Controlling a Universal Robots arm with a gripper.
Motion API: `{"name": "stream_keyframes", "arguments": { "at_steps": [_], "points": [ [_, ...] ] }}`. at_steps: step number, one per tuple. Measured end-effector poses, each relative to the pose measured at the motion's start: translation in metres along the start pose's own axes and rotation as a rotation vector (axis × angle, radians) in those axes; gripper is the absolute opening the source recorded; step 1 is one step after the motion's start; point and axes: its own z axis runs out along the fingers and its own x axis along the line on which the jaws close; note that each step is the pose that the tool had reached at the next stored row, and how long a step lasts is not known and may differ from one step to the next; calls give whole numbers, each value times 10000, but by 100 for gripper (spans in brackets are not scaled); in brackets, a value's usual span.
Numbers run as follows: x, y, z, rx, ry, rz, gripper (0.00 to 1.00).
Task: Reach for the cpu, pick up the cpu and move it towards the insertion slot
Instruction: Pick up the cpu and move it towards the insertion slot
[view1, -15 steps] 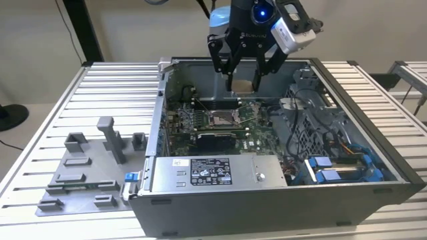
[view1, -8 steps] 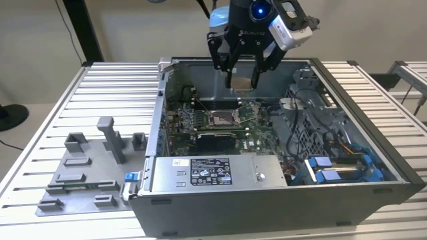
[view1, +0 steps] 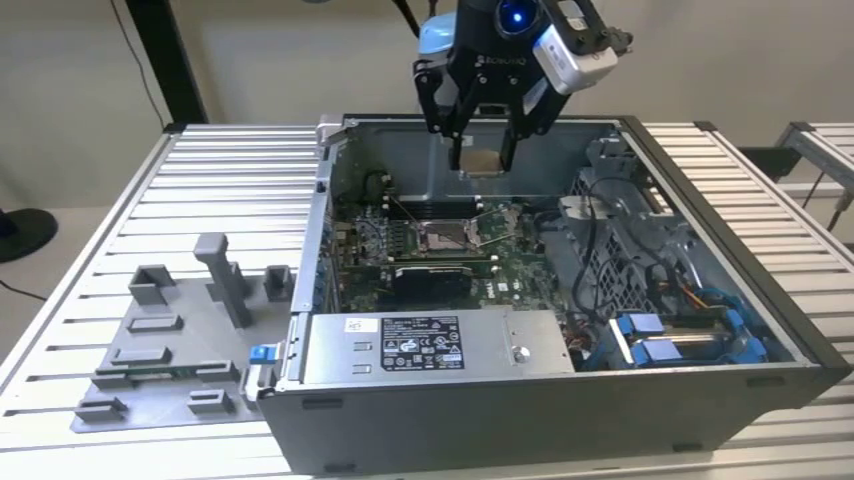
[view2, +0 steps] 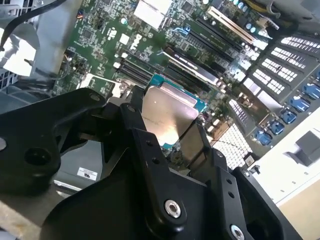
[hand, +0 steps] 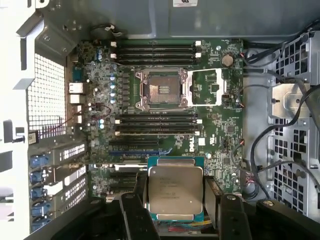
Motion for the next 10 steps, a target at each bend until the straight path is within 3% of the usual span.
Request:
{"name": "stream_keyframes", "arguments": {
  "at_steps": [10],
  "points": [
    [0,127,11,0,1,0,0]
  ]
}}
